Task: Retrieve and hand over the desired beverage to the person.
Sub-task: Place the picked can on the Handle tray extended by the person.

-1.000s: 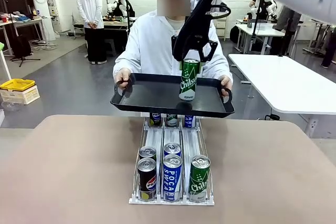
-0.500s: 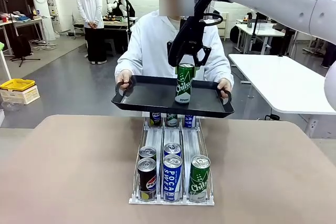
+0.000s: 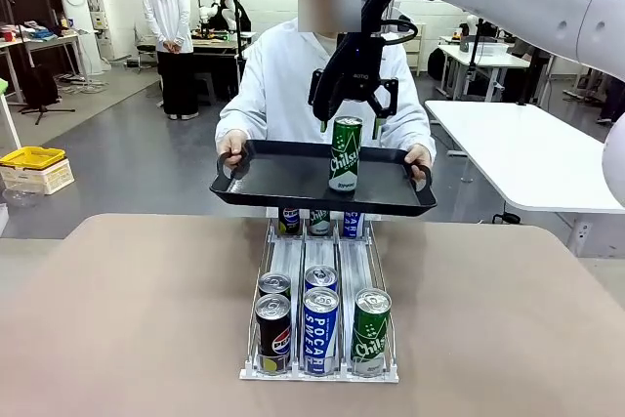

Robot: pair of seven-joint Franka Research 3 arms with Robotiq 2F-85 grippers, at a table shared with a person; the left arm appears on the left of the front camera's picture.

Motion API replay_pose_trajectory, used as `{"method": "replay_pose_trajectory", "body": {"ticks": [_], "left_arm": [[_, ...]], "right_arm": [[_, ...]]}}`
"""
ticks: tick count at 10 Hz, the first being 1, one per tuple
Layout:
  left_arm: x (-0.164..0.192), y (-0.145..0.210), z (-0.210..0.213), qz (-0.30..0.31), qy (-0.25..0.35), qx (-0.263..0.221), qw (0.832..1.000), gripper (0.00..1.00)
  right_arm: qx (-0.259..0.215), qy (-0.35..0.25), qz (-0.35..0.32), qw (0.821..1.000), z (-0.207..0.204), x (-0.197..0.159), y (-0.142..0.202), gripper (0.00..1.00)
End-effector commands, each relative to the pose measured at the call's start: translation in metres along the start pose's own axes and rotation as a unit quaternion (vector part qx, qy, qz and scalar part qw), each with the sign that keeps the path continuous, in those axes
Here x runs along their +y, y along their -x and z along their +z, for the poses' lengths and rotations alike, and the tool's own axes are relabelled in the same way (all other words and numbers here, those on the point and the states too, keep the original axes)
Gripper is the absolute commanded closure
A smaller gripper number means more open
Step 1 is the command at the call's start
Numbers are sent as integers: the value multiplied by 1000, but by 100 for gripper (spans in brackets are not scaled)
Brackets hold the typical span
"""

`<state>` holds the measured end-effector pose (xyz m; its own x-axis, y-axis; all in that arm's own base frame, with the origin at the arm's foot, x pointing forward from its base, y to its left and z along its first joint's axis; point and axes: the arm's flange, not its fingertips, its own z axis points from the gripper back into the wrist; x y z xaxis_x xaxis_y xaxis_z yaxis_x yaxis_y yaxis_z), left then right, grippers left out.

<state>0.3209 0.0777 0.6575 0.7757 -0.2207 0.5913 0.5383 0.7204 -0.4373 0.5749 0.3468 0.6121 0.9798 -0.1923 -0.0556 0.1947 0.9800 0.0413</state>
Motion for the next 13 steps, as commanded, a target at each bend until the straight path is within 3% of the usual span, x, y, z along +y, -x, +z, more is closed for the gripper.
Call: {"method": "replay_pose_trajectory", "body": {"ticks": [1, 4, 6, 8, 11, 13], "left_arm": [[1, 1, 2, -11, 6, -2, 1000, 0], [1, 1, 2, -11, 6, -2, 1000, 0], [1, 1, 2, -11, 6, -2, 1000, 0], [1, 1, 2, -11, 6, -2, 1000, 0], [1, 1, 2, -11, 6, -2, 1000, 0], [1, 1, 2, -11, 6, -2, 1000, 0]], "right_arm": [[-9, 19, 7, 1000, 12, 11, -12, 0], [-3, 18, 8, 1000, 25, 8, 1, 0], [-42, 5, 3, 999, 78, -6, 48, 0], [-48, -10, 20, 999, 107, -29, 108, 0], [12, -31, 107, 994, 90, -87, 177, 0], [-5, 12, 148, 989, 62, -114, 199, 0]]}}
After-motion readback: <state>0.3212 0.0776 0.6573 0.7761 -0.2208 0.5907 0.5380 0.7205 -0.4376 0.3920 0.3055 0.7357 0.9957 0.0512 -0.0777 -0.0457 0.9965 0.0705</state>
